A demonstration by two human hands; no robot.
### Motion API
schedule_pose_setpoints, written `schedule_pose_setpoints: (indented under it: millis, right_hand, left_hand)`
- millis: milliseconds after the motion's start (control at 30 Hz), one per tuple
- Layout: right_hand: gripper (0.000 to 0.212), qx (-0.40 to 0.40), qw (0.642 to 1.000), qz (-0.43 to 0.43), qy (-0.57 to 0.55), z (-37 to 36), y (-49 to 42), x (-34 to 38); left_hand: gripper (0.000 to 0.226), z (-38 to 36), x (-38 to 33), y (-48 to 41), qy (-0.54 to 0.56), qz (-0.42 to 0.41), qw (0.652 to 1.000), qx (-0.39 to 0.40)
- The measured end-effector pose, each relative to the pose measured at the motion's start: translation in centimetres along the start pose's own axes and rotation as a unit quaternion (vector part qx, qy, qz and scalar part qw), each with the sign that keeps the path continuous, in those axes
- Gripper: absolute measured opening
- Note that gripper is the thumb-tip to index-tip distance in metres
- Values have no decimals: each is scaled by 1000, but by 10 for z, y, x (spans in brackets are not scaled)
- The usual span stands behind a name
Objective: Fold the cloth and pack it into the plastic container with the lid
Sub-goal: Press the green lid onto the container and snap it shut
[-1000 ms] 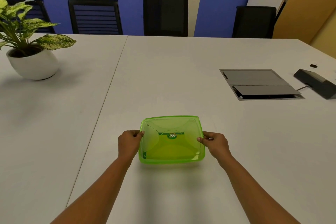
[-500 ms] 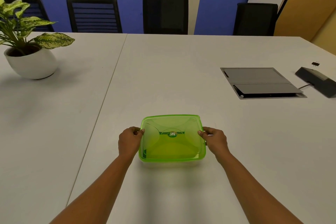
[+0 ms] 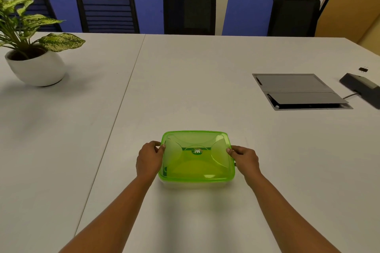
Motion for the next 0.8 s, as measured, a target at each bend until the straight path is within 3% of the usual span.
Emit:
schedule_pose_setpoints:
  millis: [267, 467, 633, 800]
  right_hand:
    - [37, -8, 994, 47, 95, -4, -4, 5]
    - [43, 2, 968, 59, 242, -16, -9, 4]
    - [51, -15, 971, 37, 234, -19, -13, -3]
    - [58, 19, 967, -3, 253, -21, -19, -11]
  left_hand:
    - [34, -10, -2, 6, -55, -3, 998, 1]
    - [34, -14, -5, 9, -120, -10, 992, -22]
    - [34, -21, 1, 4, -85, 18, 996, 6]
    - [35, -22, 6, 2, -98, 34, 995, 5]
Point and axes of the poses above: each hand's wrist, its own y-axis away from the middle knuckle, its own z-axis out of the back of the hand, x = y × z, the point moved 5 cm from there along -y, towards the middle knuckle, and after that the axes turned 5 degrees about x, right-handed, at the moved point
